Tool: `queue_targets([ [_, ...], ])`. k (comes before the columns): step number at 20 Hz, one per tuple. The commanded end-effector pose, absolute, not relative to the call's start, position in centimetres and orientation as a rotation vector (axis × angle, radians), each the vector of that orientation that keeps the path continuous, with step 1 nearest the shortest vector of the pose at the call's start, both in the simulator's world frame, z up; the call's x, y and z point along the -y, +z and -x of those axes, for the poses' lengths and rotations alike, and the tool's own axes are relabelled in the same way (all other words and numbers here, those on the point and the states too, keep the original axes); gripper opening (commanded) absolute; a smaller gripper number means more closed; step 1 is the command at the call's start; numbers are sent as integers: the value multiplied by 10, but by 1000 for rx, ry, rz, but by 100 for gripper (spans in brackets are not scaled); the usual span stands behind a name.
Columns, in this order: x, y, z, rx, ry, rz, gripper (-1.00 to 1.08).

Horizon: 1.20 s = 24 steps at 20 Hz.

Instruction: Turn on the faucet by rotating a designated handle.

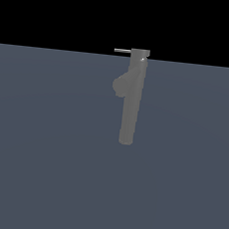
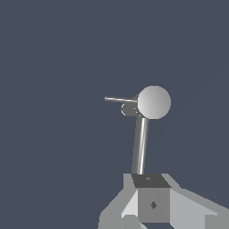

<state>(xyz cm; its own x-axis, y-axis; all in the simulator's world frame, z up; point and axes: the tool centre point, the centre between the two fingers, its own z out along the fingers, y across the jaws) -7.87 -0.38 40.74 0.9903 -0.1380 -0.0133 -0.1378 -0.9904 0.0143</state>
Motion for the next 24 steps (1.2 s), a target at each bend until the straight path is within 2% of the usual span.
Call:
queue_targets([
  [1, 5, 392, 58, 242, -18, -3121, -100],
  [12, 10, 327, -8, 338, -4, -3120, -100],
  [24, 12, 301, -28, 371, 0, -3120, -100],
])
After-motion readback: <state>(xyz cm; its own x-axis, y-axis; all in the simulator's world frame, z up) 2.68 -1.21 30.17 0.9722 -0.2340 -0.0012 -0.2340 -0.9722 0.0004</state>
